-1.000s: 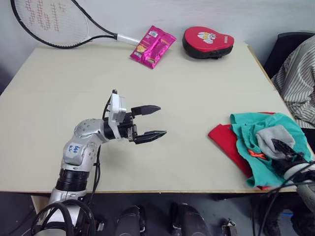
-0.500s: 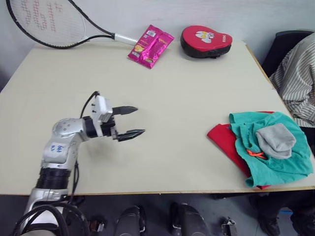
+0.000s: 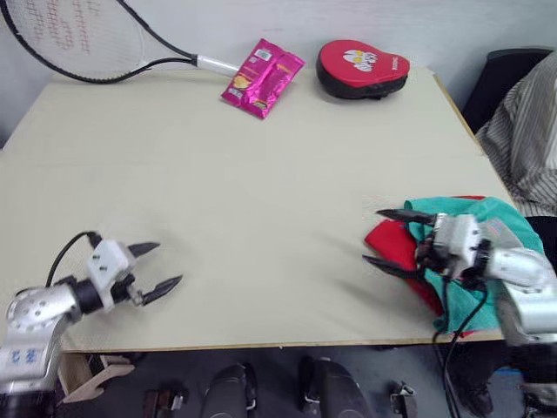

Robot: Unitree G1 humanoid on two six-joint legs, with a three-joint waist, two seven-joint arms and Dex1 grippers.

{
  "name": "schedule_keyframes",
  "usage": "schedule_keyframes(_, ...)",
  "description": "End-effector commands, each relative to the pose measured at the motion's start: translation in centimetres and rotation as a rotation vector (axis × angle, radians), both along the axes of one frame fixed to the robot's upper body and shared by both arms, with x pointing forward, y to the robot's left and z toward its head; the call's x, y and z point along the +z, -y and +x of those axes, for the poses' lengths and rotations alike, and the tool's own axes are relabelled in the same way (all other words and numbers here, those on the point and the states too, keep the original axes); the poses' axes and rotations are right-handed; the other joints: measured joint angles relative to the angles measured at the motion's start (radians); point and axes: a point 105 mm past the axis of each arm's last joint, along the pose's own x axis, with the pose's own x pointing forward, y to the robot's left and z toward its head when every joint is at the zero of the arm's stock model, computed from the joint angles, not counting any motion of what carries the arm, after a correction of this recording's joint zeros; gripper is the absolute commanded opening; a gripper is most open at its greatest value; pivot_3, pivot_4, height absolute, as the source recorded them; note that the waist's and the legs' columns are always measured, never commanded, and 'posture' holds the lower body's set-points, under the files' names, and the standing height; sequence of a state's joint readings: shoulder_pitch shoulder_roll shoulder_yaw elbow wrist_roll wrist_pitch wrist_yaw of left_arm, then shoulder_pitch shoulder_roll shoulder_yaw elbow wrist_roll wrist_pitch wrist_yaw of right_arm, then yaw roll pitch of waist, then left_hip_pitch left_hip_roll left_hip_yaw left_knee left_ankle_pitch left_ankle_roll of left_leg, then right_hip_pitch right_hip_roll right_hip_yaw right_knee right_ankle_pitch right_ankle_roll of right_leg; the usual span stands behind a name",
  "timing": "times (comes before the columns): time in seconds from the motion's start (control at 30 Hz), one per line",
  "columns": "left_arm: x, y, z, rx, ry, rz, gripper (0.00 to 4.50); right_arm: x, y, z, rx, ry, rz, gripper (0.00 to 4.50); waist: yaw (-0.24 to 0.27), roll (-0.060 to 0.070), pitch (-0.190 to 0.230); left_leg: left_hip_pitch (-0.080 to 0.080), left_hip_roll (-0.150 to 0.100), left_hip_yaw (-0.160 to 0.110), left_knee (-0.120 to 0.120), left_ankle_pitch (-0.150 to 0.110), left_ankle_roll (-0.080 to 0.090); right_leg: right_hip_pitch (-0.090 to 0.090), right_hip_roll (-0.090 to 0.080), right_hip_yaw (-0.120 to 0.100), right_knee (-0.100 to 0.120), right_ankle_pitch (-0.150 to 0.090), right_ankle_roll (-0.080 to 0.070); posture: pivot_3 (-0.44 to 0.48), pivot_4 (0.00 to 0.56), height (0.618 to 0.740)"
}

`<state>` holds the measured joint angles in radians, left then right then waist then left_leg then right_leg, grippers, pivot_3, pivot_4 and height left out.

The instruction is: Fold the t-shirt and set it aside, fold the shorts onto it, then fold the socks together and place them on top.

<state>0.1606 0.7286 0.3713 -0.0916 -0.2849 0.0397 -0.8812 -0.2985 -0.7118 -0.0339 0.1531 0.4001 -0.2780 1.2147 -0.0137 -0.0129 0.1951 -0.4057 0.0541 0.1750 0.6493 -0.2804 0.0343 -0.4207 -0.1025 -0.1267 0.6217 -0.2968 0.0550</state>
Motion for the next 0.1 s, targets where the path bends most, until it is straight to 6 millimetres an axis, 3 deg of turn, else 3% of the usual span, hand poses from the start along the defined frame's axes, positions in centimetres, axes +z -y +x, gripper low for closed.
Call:
schedule_keyframes(0.03,1.69,0.11,-0.31,0.004,0.097,0.035,4.50,-0.79,0.11,0.39,0.046,0.033,-0.058,4.44,0.007,0.000,0.000,0.000,0.000,0.000,0.000,0.000,0.000,0.000,-0.001,0.000,0.000,0.001,0.000,0.000,0.150,0.740)
schedule_keyframes(0.1,1.96,0.22,-0.22,0.006,0.119,0.038,4.50,-1.10,0.21,0.67,0.051,0.032,-0.060,4.44,0.009,0.000,0.000,0.001,-0.001,-0.001,0.000,-0.003,0.000,0.000,-0.003,0.000,0.000,0.004,-0.002,0.000,0.150,0.740)
